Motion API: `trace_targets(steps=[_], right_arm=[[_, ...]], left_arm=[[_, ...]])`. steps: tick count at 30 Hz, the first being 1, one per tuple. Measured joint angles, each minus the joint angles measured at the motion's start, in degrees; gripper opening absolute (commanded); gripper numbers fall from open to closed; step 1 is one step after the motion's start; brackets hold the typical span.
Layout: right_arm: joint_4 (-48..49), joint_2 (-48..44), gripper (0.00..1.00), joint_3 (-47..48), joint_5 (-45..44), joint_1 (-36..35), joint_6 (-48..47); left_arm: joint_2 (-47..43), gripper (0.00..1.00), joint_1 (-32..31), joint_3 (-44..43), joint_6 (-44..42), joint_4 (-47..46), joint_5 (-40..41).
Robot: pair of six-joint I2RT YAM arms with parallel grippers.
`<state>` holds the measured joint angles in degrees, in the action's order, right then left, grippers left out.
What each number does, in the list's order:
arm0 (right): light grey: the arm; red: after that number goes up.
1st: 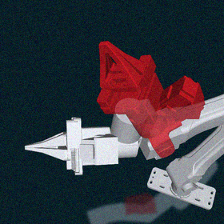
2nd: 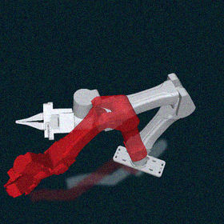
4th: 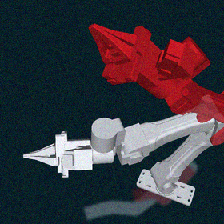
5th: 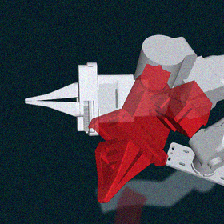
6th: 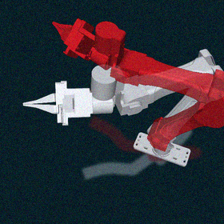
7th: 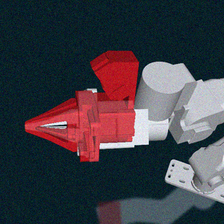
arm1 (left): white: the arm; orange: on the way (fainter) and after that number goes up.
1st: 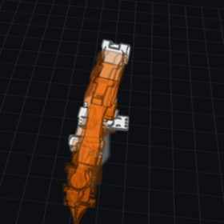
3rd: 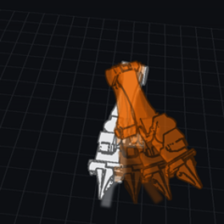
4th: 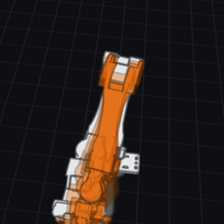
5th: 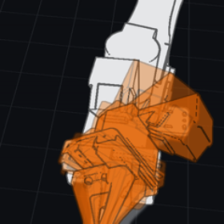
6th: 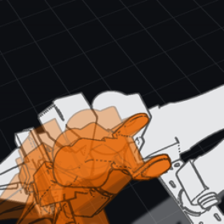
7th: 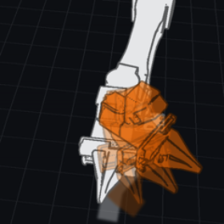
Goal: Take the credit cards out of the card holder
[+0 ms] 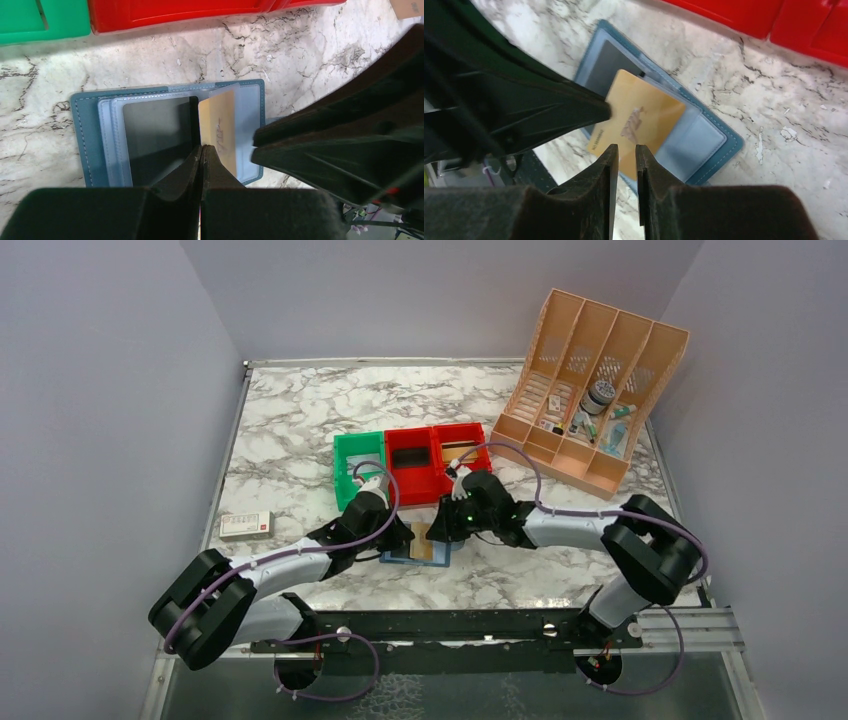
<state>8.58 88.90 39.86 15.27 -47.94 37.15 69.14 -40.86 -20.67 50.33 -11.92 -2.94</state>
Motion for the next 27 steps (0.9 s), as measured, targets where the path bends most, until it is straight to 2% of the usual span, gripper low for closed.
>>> trace_targets(steps=[3,5,9,13,17,22,27], right_arm=[[1.55,4.17,0.21,0.04,1.25,0.00,0.59],[1.86,6.49,0.21,-0.04,0.98,0.00,1.64],[3.32,5.60,0.21,-1.36,-2.89,0.00,3.91],[3.48,4.39,0.21,-2.36,-5.44,-0.11,4.96],[3.52,4.28,0.21,-2.49,-6.08,-0.11,5.40],[3.50,4.28,0.21,-2.49,-6.27,-0.11,5.70],[3.50,4.28,0.21,-2.49,-6.88,-0.11,5.70]], left_arm=[[0.00,0.00,0.00,0.00,-0.17,0.02,0.00],[0.00,0.06,0.00,0.00,-0.39,0.00,-0.20],[0.37,0.20,0.17,0.00,-1.16,-1.09,-1.97],[1.92,0.22,0.24,0.00,-1.31,-2.32,-4.15],[2.69,0.17,0.26,0.00,-1.33,-3.50,-5.51],[2.69,0.00,0.37,0.02,-1.42,-4.33,-5.84],[1.92,0.00,0.42,0.26,-1.36,-4.61,-5.81]])
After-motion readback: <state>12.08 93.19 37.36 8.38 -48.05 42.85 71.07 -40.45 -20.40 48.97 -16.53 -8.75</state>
